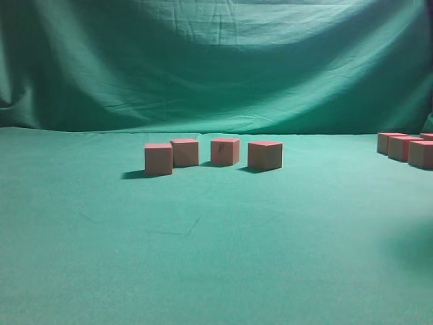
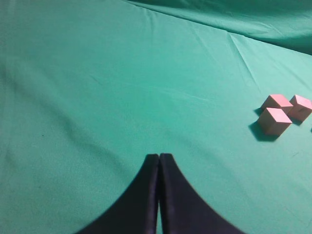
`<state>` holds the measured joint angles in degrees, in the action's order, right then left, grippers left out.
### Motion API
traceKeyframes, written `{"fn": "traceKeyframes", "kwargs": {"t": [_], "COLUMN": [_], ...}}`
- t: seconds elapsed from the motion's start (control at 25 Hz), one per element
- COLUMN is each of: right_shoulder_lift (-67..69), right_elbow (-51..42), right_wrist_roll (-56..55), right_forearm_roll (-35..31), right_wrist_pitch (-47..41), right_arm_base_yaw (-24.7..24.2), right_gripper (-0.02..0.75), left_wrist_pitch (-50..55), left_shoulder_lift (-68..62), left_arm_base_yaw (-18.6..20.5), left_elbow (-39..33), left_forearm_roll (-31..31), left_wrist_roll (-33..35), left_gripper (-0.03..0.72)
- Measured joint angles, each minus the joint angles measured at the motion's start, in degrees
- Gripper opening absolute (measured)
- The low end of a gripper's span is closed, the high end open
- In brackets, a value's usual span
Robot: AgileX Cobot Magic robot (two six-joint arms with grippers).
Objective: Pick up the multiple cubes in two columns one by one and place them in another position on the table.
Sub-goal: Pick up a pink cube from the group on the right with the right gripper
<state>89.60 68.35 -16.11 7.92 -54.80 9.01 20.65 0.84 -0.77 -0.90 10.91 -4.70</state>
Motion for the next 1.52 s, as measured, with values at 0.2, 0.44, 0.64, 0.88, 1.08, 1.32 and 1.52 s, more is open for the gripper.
{"fn": "traceKeyframes", "kwargs": {"t": [0.2,0.44,0.64,0.88,1.08,1.32,1.52], "right_shoulder_lift": [6.3,13.2,18.2,21.9,24.5,25.1,25.9], "right_elbow": [0.8,4.6,9.1,11.3,11.3,11.3,11.4], "right_wrist_roll": [1.8,4.3,7.5,9.2,9.3,9.4,8.0], "right_forearm_roll": [-0.4,-0.4,-0.4,-0.1,0.4,0.6,2.1], "right_wrist_pitch": [3.7,4.0,4.1,4.6,5.1,6.7,6.5], "right_arm_base_yaw": [-0.1,-0.1,-0.1,-0.1,-0.1,-0.1,-0.1], "right_gripper": [0.517,0.517,0.517,0.517,0.517,0.461,0.272], "left_wrist_pitch": [0.0,0.0,0.0,0.0,0.0,0.0,0.0], "left_shoulder_lift": [0.0,0.0,0.0,0.0,0.0,0.0,0.0], "left_arm_base_yaw": [0.0,0.0,0.0,0.0,0.0,0.0,0.0], "left_elbow": [0.0,0.0,0.0,0.0,0.0,0.0,0.0], "left_forearm_roll": [0.0,0.0,0.0,0.0,0.0,0.0,0.0], "left_wrist_roll": [0.0,0.0,0.0,0.0,0.0,0.0,0.0], "left_gripper": [0.000,0.000,0.000,0.000,0.000,0.000,0.000]}}
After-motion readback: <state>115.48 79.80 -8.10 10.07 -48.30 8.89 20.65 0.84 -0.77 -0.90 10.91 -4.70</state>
